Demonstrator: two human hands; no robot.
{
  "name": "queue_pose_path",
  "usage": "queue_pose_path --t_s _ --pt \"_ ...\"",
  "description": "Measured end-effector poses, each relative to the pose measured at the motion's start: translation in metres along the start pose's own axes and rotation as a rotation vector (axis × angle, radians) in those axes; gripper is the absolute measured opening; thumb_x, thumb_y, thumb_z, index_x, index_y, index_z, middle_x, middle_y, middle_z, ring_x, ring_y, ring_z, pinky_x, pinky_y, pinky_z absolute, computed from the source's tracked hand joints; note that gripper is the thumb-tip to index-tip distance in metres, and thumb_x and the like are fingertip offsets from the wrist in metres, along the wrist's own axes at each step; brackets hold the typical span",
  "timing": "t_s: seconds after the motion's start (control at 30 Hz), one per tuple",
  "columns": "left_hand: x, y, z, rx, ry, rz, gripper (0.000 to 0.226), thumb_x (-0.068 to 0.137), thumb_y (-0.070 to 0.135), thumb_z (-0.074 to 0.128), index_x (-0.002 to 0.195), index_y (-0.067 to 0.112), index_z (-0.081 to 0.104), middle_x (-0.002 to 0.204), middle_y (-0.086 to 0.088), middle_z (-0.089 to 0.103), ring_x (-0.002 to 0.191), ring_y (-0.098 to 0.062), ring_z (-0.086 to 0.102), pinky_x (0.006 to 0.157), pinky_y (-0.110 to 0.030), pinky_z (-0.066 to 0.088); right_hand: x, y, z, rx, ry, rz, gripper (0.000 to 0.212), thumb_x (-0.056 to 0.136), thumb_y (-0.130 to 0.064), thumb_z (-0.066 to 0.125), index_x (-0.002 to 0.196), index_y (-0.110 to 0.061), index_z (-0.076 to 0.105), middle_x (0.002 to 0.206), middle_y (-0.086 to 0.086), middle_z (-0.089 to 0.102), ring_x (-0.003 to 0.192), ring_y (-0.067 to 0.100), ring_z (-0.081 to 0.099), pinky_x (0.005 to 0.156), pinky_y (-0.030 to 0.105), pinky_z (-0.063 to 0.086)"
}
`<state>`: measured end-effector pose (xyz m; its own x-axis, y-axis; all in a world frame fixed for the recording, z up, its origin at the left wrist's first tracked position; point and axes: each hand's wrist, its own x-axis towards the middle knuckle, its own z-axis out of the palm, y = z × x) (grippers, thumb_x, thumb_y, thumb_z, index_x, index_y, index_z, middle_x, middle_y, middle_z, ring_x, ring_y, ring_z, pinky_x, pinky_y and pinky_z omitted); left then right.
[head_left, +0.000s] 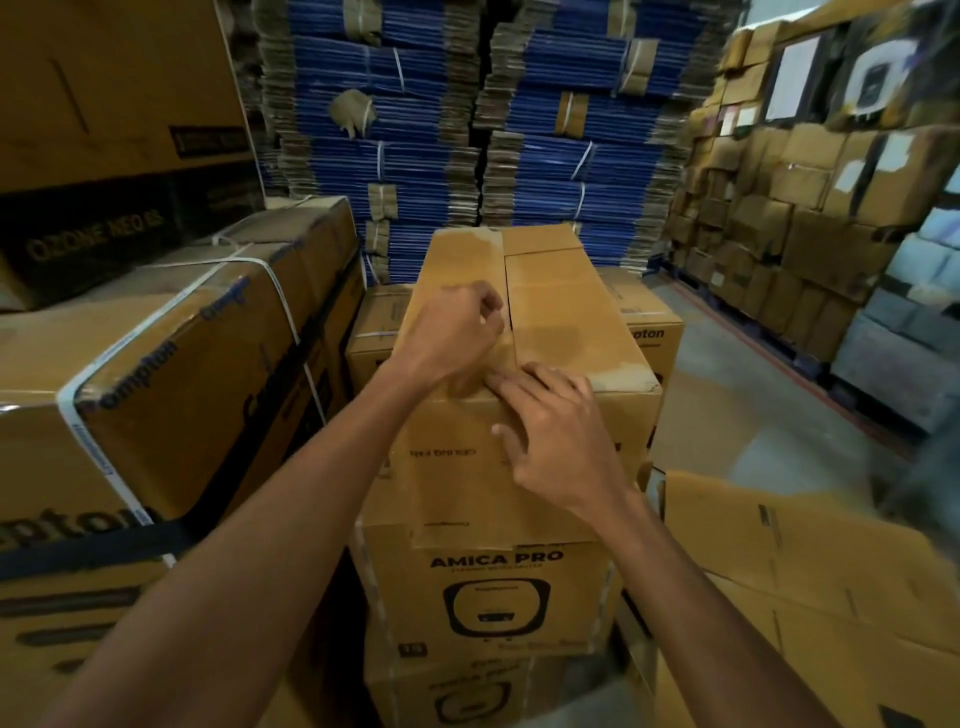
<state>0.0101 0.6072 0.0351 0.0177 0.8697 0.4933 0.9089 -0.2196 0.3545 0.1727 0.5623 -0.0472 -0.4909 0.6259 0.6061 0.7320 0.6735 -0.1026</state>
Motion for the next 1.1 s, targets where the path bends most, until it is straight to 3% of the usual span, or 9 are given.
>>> queue_pose_path --t_s 0.07,0.13,0.23,0.53,0.7,0.87,0.97,1.03,1.1 --pt "0.013 -0.011 0.015 0.028 -0.182 -0.031 0.029 0.1 0.026 0.058 0.126 0.015 0.063 0.126 -0.003 0.066 0.11 -0.017 0.058 0.09 -0.026 0.042 0.005 0.002 -0.007 0.056 -0.024 0.03 0.045 0.1 -0.039 0.052 0.138 -0.018 0.06 0.14 0.001 0.062 0.135 0.021 0.05 0.112 0.037 0.03" --pt "0.019 -0.015 0.025 0.045 -0.242 -0.039 0.029 0.102 0.029 0.055 0.125 0.014 0.063 0.128 -0.008 0.065 0.113 -0.022 0.057 0.096 -0.033 0.045 0.015 0.008 -0.018 0.138 -0.045 0.094 0.037 0.104 -0.035 0.05 0.133 -0.017 0.064 0.134 0.001 0.066 0.128 0.018 0.055 0.108 0.033 0.03" --pt "0.023 -0.019 0.034 0.033 -0.235 -0.064 0.027 0.103 0.031 0.052 0.121 0.016 0.066 0.124 -0.008 0.065 0.109 -0.023 0.058 0.095 -0.037 0.047 0.038 0.019 -0.028 0.109 -0.034 0.182 0.028 0.103 -0.031 0.053 0.124 -0.021 0.068 0.124 -0.002 0.07 0.115 0.017 0.058 0.102 0.037 0.039" --pt "0.016 -0.029 0.041 0.094 -0.313 0.019 0.039 0.106 0.027 0.04 0.137 0.016 0.062 0.139 -0.012 0.058 0.122 -0.031 0.055 0.104 -0.046 0.044 0.095 0.02 -0.015 -0.074 -0.398 0.444 0.041 0.097 -0.048 0.045 0.134 -0.033 0.054 0.133 0.002 0.059 0.126 0.032 0.045 0.1 0.052 0.032" --pt "0.016 -0.032 0.04 0.103 -0.344 0.007 0.04 0.107 0.029 0.037 0.139 0.016 0.058 0.142 -0.01 0.054 0.125 -0.029 0.052 0.107 -0.046 0.041 0.107 0.01 -0.015 -0.165 -0.459 0.463 0.037 0.093 -0.039 0.053 0.129 -0.032 0.056 0.125 0.005 0.06 0.119 0.035 0.05 0.097 0.052 0.039" --pt "0.015 -0.033 0.037 0.095 -0.369 0.019 0.042 0.105 0.032 0.04 0.139 0.017 0.058 0.145 -0.01 0.053 0.128 -0.029 0.05 0.109 -0.046 0.04 0.12 0.0 -0.019 -0.194 -0.511 0.457 0.023 0.093 -0.022 0.061 0.115 -0.017 0.063 0.112 0.005 0.06 0.108 0.035 0.059 0.095 0.056 0.05" --pt "0.015 -0.033 0.033 0.048 -0.394 0.01 0.052 0.099 0.054 0.045 0.138 0.023 0.059 0.145 -0.007 0.052 0.126 -0.028 0.049 0.107 -0.048 0.041 0.132 0.007 -0.04 -0.176 -0.482 0.418 0.012 0.088 -0.02 0.068 0.099 -0.014 0.066 0.096 0.003 0.064 0.087 0.024 0.063 0.076 0.042 0.056" --pt "0.014 -0.031 0.032 0.054 -0.395 -0.002 0.066 0.095 0.069 0.041 0.142 0.025 0.055 0.146 -0.005 0.05 0.128 -0.027 0.047 0.106 -0.049 0.04 0.146 0.015 -0.06 -0.22 -0.445 0.393 0.01 0.089 -0.02 0.064 0.096 -0.016 0.069 0.091 0.003 0.067 0.079 0.02 0.061 0.063 0.033 0.047" --pt "0.014 -0.029 0.031 0.077 -0.394 0.003 0.072 0.094 0.073 0.04 0.146 0.024 0.052 0.148 -0.005 0.049 0.131 -0.027 0.045 0.107 -0.049 0.039 0.158 0.023 -0.075 -0.267 -0.472 0.366 0.018 0.094 -0.026 0.061 0.106 -0.019 0.072 0.105 0.002 0.07 0.088 0.02 0.062 0.069 0.034 0.05"
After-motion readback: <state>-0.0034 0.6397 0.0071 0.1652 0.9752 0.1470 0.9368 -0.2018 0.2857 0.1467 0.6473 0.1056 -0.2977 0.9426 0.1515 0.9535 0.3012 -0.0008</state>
